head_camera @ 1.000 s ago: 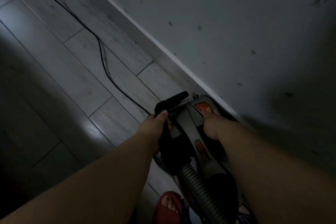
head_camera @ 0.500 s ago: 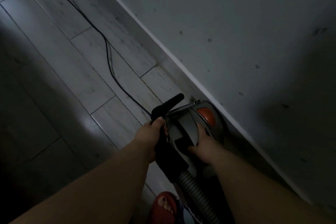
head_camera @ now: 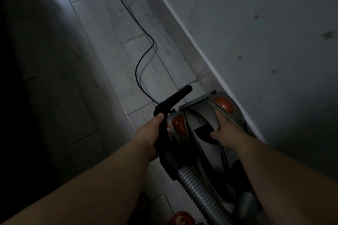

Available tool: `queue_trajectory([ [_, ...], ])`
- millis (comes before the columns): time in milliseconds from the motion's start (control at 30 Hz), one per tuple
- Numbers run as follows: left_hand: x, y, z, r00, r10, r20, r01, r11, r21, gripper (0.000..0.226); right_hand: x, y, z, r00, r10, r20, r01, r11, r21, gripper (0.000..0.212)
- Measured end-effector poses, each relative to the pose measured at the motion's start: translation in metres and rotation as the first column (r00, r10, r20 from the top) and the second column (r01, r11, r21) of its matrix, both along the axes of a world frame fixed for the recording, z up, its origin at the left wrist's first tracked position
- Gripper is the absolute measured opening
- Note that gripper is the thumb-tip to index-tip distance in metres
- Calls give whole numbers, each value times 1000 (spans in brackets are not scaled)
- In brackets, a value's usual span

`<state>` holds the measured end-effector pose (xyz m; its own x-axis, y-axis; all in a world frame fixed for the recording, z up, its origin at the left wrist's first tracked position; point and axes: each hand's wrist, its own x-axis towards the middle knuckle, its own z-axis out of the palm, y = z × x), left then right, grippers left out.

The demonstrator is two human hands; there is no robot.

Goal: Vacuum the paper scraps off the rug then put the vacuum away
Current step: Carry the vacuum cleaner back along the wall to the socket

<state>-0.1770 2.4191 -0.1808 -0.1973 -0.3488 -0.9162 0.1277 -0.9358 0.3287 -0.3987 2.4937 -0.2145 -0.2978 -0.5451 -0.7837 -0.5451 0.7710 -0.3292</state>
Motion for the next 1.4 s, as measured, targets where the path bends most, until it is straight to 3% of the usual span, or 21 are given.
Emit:
queue_trajectory([
  [267,19,-42,2,996,77,-46,-80,995,-53,22,15,-96,-8,986,92,-139,-112,983,-147,84],
  [400,17,-45,4,995,65,-76,-70,995,-71,20,14,-115,-8,932,204,-301,-229,972,-50,75],
  [500,20,-39,9,997,34,-72,-40,996,-78,19,23,-110,2,884,328,-335,-321,944,78,78],
  [667,25,-19,21,998,1,-66,-5,997,-72,19,32,-83,20,822,419,-385,-417,904,93,76],
  [900,47,9,31,999,-40,-32,39,999,-29,31,37,-55,38,827,424,-370,-431,900,69,67],
  [1400,61,43,35,989,-141,-42,139,989,-44,28,54,-41,45,795,440,-417,-472,881,31,70],
])
